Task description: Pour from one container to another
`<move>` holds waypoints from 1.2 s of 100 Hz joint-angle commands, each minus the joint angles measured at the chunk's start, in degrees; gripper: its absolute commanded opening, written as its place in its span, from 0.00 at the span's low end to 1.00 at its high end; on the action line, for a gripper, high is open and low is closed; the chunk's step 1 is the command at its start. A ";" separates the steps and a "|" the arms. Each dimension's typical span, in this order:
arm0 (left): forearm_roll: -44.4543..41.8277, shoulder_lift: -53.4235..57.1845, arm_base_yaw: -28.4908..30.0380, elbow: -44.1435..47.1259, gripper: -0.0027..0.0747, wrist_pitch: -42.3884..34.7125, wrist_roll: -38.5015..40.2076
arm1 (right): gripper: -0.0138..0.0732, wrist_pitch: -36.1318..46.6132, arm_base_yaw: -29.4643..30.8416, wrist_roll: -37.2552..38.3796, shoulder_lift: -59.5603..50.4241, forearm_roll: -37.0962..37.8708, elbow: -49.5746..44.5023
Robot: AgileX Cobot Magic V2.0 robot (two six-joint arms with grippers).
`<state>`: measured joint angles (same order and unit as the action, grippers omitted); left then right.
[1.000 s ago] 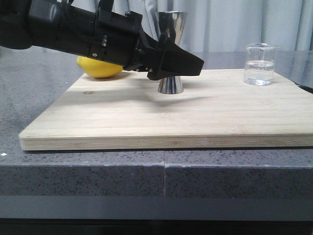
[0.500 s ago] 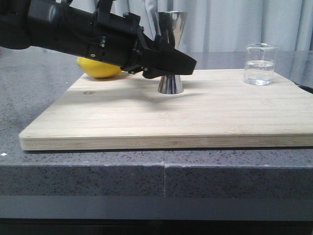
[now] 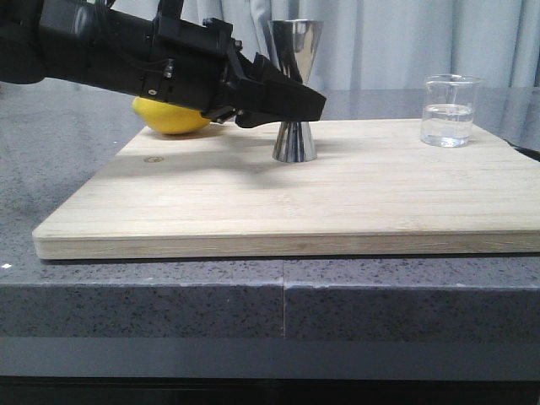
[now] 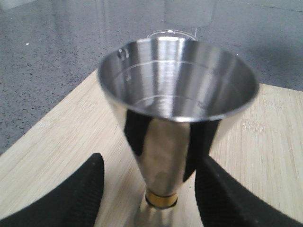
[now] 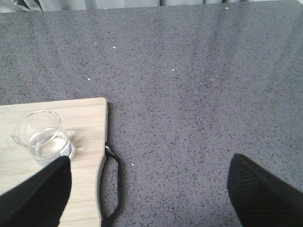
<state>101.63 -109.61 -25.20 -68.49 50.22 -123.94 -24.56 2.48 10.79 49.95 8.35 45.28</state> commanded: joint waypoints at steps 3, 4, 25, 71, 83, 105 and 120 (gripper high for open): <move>4.44 2.78 0.11 -1.71 0.52 3.58 0.10 | 0.86 4.52 -0.02 -0.45 -0.22 1.13 1.94; 4.44 2.78 0.11 -1.71 0.52 3.58 0.10 | 0.86 4.52 -0.02 -0.45 -0.22 1.13 1.94; 4.44 2.78 0.11 -1.71 0.43 4.68 0.10 | 0.86 4.52 -0.02 -0.45 -0.22 1.13 1.94; 4.44 2.78 0.11 -1.71 0.41 4.92 0.10 | 0.86 4.92 -0.02 -0.45 -0.22 1.13 1.94; 4.44 2.78 0.11 -1.71 0.40 5.14 0.10 | 0.86 5.28 -0.02 -0.45 -0.22 1.13 1.94; 4.44 2.78 0.11 -1.71 0.28 6.13 0.10 | 0.86 5.59 -0.02 -0.45 -0.22 1.13 1.94; 4.44 2.78 0.11 -1.71 0.23 6.13 0.10 | 0.86 5.59 -0.02 -0.45 -0.22 1.13 1.94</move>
<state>101.63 -109.61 -25.20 -68.49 52.71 -123.94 -23.67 2.48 10.79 49.95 8.48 45.28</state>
